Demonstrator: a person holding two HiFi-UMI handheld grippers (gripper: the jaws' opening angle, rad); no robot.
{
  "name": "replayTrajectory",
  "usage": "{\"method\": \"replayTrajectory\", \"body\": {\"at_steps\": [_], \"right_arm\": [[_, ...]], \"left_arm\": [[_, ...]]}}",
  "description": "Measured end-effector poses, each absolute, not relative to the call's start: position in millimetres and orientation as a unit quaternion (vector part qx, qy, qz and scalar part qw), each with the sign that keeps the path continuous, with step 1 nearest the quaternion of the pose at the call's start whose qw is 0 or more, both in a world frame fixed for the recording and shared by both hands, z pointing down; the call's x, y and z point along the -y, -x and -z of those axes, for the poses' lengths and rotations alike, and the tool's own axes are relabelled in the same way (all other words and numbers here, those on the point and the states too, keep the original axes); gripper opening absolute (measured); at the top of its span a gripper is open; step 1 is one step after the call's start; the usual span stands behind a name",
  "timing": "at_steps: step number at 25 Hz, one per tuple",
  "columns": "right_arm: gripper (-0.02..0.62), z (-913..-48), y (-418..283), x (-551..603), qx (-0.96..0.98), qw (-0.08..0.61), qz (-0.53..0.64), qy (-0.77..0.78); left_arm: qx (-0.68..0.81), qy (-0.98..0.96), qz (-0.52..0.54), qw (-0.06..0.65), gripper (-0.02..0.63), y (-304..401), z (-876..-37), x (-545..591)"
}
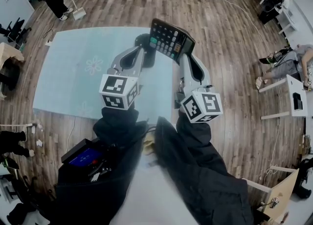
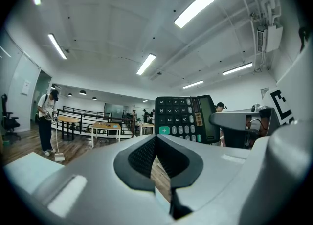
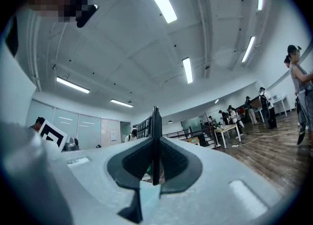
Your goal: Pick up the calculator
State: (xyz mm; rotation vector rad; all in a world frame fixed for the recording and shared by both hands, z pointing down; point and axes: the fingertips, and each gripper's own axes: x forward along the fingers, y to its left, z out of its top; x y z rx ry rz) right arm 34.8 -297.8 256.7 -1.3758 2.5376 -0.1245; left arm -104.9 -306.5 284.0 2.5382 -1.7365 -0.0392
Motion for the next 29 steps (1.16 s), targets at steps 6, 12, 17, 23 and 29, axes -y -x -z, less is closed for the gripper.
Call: {"method": "replayTrajectory", "body": {"at_steps": [6,12,17,23,29], "right_arm": [[0.037,-257.6,-37.1,298.4,-0.868,0.127,0.044,0.477],[0.037,-259.1,-36.5,296.7,-0.869,0.124,0.044,0.477],[0.037,-259.8,-37.1,296.8,-0.869,0.122,0.045,0.478],[0.037,-262.9,-35.5,295.5,-0.869,0.122,0.046,0.477],[0.037,-264.2,-34.9,295.1,-0.868,0.124,0.045,0.478]], "left_arm": [[0.564,-0.825,0.013,0.036,0.002,104.9,-286.2,307.0],[0.563,-0.825,0.012,0.039,0.002,104.1,-288.7,306.5],[0.563,-0.826,0.012,0.041,0.002,103.9,-289.2,306.7],[0.563,-0.825,0.011,0.043,0.002,104.6,-293.7,306.1],[0.562,-0.826,0.010,0.046,0.002,106.1,-297.8,306.3]]}}
